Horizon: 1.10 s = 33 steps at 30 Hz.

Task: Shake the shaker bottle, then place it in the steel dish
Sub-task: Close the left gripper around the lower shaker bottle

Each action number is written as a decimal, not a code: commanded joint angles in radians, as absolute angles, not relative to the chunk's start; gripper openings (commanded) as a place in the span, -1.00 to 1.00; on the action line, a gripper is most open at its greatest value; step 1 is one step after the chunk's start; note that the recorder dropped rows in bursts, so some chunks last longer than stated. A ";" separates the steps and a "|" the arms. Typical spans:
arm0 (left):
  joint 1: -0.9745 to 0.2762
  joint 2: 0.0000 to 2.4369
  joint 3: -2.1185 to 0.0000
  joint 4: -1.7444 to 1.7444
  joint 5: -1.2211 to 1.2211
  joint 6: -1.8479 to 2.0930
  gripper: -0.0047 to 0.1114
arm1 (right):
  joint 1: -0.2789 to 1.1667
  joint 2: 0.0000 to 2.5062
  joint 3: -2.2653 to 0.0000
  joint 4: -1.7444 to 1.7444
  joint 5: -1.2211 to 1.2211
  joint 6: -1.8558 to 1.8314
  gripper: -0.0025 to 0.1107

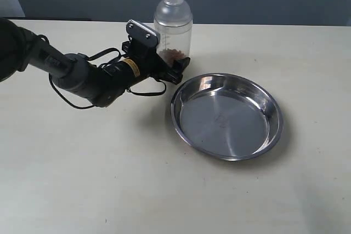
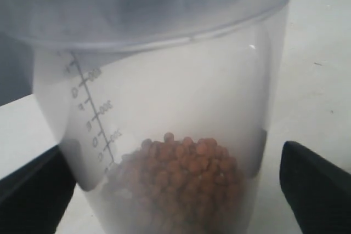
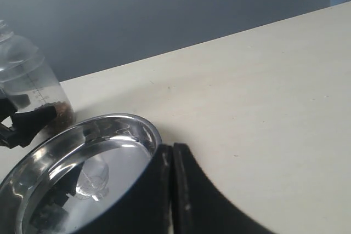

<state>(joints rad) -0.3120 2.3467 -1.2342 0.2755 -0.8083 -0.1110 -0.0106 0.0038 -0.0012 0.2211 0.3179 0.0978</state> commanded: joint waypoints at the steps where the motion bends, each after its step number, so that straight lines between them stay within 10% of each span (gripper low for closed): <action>1: -0.311 2.349 -1.239 0.285 -0.823 -0.104 0.69 | -0.009 0.000 0.000 0.218 0.308 0.092 -0.97; 33: -0.311 2.349 -1.283 0.208 -0.865 -0.208 0.69 | -0.009 0.000 0.000 0.218 0.308 0.092 -0.97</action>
